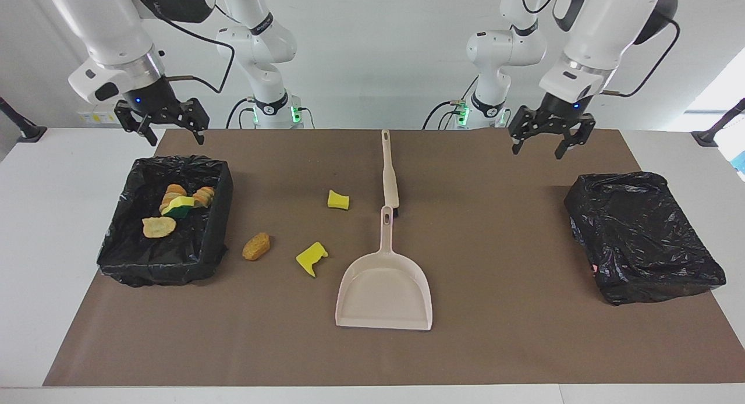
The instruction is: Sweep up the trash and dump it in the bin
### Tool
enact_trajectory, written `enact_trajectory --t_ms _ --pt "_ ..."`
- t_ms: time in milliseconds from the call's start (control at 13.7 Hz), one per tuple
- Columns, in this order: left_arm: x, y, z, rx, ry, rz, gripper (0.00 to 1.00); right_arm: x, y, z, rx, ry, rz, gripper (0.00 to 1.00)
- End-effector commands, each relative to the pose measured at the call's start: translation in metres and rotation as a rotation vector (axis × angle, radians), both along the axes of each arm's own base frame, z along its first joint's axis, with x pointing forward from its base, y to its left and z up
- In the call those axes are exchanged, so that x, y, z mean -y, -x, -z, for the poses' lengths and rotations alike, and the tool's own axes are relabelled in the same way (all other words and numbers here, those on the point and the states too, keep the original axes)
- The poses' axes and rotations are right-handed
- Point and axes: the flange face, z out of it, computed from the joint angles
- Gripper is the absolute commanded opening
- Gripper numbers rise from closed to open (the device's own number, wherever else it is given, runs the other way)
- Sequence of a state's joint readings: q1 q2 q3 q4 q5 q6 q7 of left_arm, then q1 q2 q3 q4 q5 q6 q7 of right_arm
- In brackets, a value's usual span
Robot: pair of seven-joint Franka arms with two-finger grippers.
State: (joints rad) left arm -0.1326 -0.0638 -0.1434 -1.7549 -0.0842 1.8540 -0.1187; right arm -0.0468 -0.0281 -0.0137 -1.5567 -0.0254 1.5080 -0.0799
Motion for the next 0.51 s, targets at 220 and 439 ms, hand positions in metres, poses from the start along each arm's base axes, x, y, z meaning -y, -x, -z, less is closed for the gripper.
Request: enact_trajectory --t_ms 220,439 --pt "0.094 -0.025 0.053 0.01 0.043 0.014 1.0 -0.012 0.02 -0.01 -0.002 -0.022 0.025 1.0" --pt "0.152 -0.033 0.101 -0.008 0.058 0.031 1.0 -0.009 0.02 -0.005 -0.013 -0.022 0.02 1.0"
